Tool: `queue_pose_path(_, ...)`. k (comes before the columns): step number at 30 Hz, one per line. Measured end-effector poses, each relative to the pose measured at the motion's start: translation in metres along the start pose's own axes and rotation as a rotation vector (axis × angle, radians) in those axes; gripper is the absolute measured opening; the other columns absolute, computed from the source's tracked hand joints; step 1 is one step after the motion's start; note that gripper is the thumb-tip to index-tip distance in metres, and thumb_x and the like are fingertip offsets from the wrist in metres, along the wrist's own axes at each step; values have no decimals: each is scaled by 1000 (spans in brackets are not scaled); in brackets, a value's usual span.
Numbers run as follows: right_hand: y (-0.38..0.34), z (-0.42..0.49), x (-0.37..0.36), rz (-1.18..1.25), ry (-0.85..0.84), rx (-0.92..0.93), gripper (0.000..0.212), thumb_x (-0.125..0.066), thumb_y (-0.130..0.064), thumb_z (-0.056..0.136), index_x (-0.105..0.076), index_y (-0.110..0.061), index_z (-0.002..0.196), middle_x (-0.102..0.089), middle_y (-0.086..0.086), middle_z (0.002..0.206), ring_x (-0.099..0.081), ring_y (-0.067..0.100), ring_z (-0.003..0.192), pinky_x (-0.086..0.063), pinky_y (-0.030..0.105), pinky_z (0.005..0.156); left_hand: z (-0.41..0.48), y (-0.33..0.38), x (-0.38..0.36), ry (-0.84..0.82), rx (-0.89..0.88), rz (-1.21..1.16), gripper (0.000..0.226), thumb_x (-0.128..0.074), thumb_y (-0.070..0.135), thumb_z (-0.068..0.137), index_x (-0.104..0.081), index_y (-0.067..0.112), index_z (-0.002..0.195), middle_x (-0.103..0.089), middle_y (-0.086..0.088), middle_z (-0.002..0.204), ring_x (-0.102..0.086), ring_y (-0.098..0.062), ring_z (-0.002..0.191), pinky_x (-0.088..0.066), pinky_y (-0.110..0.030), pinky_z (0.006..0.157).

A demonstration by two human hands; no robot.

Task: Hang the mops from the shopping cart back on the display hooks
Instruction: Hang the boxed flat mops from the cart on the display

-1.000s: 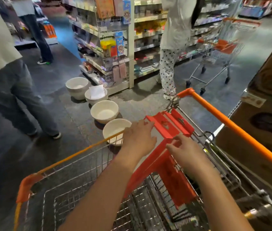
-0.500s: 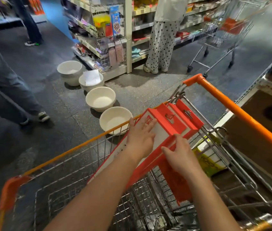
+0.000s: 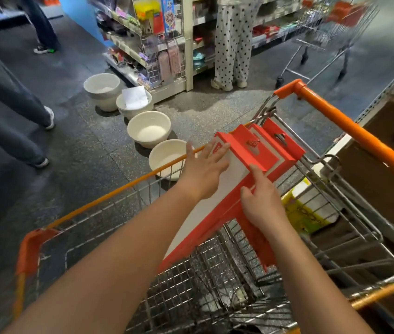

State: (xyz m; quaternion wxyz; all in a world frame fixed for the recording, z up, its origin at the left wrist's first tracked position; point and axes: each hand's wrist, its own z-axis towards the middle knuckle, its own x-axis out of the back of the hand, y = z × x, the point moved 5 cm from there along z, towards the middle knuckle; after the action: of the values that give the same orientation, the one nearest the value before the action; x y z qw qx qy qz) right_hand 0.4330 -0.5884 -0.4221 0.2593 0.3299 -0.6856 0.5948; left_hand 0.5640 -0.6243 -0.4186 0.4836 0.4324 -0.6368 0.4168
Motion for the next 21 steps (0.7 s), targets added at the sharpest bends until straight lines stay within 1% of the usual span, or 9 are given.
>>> queue_pose_path(3, -18, -17, -4, 6, 33, 90, 60, -49, -12, 93, -30, -21, 148, -42, 16, 139, -43, 33, 125, -32, 34, 101, -18, -8, 7, 123, 80, -148, 61, -33, 7, 94, -23, 31, 149, 3, 8, 162, 10, -18, 148, 1, -63, 112)
queue_pose_path(6, -39, -30, -10, 50, 36, 182, 58, -50, -12, 92, -34, -26, 147, -43, 12, 139, -43, 29, 127, -33, 33, 102, -28, -12, 24, 220, 59, -167, 59, -35, 10, 96, -25, 34, 148, -4, 10, 162, 6, -17, 149, 4, -61, 113)
queue_pose_path(9, -53, -43, -11, 124, 68, 220, 50, -57, -13, 90, -47, -25, 138, -46, 6, 123, -49, 24, 114, -36, 29, 95, -47, -23, 27, 197, 97, -234, 51, -36, 17, 97, -34, 36, 144, -22, 12, 157, -4, -15, 148, 3, -62, 112)
queue_pose_path(11, -50, -49, -13, 221, 119, 164, 47, -67, -18, 86, -50, -20, 129, -47, 3, 118, -52, 22, 109, -39, 28, 91, -65, -29, 25, 243, 141, -274, 46, -36, 21, 98, -38, 37, 142, -27, 13, 154, -8, -13, 148, 0, -61, 112)
queue_pose_path(14, -36, -53, -30, 452, 75, -33, 70, -81, -25, 74, -38, -14, 128, -50, 5, 127, -50, 22, 118, -43, 38, 98, -89, -36, 21, 269, 206, -318, 44, -32, 27, 99, -39, 37, 142, -26, 13, 155, -6, -12, 148, -3, -60, 114)
queue_pose_path(15, -37, -54, -41, 493, 19, -57, 79, -84, -26, 70, -34, -16, 130, -50, 4, 129, -51, 22, 120, -44, 40, 99, -96, -38, 20, 267, 221, -324, 46, -27, 31, 98, -38, 37, 143, -26, 13, 156, -6, -12, 148, -4, -58, 114)
queue_pose_path(17, -47, -62, -61, 556, -69, -36, 89, -86, -30, 60, -28, -33, 127, -55, -2, 124, -56, 18, 115, -48, 37, 95, -111, -40, 23, 298, 227, -343, 62, -9, 42, 89, -38, 37, 143, -27, 13, 156, -8, -12, 147, -4, -54, 115)
queue_pose_path(18, -52, -63, -71, 600, -60, -24, 94, -86, -33, 56, -25, -39, 127, -57, -4, 121, -60, 18, 112, -50, 37, 93, -117, -41, 24, 298, 227, -349, 67, -5, 43, 85, -38, 37, 144, -27, 12, 156, -8, -12, 147, -3, -53, 114)
queue_pose_path(21, -64, -65, -81, 683, 61, -11, 96, -87, -39, 54, -31, -29, 131, -62, 0, 116, -63, 26, 107, -52, 45, 91, -128, -46, 21, 233, 227, -402, 52, -20, 29, 97, -32, 37, 147, -22, 12, 158, -3, -12, 148, -1, -53, 116)
